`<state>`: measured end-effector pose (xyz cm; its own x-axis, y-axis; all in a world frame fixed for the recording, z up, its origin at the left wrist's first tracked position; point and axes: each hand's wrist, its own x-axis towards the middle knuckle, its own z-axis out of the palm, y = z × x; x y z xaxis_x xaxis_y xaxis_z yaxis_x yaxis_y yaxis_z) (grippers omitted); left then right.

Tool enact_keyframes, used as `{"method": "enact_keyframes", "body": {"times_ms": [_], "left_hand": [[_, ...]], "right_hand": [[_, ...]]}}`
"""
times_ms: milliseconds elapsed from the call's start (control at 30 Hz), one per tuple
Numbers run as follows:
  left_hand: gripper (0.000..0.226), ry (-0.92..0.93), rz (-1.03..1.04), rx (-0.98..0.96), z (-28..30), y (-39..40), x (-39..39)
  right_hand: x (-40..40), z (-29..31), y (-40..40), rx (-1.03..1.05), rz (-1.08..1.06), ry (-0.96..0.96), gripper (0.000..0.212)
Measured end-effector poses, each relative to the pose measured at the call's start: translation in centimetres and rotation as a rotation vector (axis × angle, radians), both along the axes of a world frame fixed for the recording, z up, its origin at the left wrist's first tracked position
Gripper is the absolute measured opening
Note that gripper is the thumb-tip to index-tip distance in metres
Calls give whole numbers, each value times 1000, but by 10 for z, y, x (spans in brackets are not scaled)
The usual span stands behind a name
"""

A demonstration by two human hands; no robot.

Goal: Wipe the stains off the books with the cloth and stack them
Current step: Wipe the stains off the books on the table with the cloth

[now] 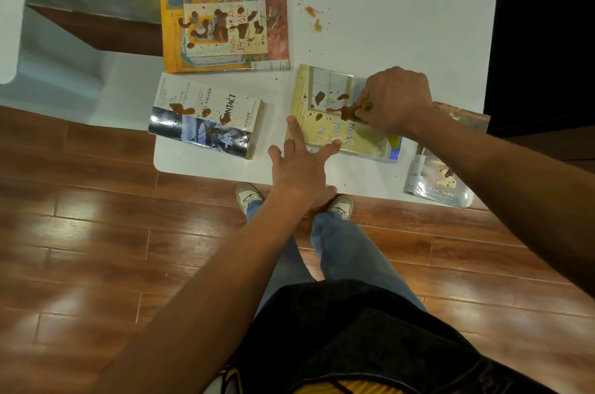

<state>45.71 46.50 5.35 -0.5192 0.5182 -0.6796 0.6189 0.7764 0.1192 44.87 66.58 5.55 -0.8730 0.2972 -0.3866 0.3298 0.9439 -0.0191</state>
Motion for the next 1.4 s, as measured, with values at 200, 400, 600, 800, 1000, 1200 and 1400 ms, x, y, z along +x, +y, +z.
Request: {"method": "enact_keyframes", "body": {"times_ms": [200,400,600,800,1000,1200,1400], "left_hand": [[83,-3,-2,-2,1,0,0],[83,-6,1,-9,2,0,0],[84,-14,4,1,1,-1,-1],[86,-4,8,12,1,-1,0],[84,-14,12,6,1,0,-1],[85,-14,8,1,0,0,0],[85,-19,7,-7,1,0,1]], "right_hand": [[-3,0,1,-6,5,-1,19],[-1,-3,-1,3,20,-5,21],[-2,-3,1,-8,-29,-3,22],[-7,-1,4,20,-39,-5,22],[-5,-2,1,32,-11,-17,26],[-3,-2,-1,7,5,-16,25],[-1,-3,-1,-7,-2,-7,26]]}}
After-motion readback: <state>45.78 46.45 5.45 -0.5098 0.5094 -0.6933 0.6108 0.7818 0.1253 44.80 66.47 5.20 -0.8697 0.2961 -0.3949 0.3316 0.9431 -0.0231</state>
